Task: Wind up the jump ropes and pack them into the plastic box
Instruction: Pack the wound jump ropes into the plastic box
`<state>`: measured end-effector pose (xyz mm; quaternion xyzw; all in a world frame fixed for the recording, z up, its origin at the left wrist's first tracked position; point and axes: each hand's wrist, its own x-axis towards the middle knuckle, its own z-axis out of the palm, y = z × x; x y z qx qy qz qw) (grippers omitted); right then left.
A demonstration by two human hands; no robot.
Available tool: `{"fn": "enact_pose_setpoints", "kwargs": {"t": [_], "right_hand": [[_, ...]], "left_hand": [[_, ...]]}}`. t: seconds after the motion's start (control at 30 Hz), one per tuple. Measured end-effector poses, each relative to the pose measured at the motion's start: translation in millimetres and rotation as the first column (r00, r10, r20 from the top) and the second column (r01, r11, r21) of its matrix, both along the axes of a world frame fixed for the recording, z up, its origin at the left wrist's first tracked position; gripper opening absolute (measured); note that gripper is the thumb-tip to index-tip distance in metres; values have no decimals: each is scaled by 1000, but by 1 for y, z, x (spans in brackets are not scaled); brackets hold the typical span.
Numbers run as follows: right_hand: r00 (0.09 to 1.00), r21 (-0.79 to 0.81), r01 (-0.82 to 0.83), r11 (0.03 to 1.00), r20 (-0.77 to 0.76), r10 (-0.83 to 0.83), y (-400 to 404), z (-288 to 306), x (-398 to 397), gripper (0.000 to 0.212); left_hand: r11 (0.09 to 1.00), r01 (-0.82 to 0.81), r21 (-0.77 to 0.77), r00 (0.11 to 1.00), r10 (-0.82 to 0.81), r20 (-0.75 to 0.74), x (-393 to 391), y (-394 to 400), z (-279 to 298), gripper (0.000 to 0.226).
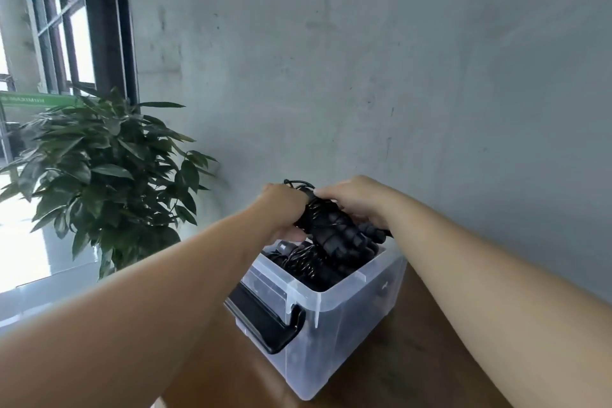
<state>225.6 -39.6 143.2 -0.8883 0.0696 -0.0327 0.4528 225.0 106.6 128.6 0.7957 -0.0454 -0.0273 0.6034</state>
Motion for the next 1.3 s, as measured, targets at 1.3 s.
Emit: {"fn": "enact_pose_setpoints", "kwargs": {"t": [1.3], "right_hand": [[956,-175,115,978,286,-62,21,-2,-15,31]], "left_hand": [[805,-160,571,916,-95,390,0,22,-5,32]]}}
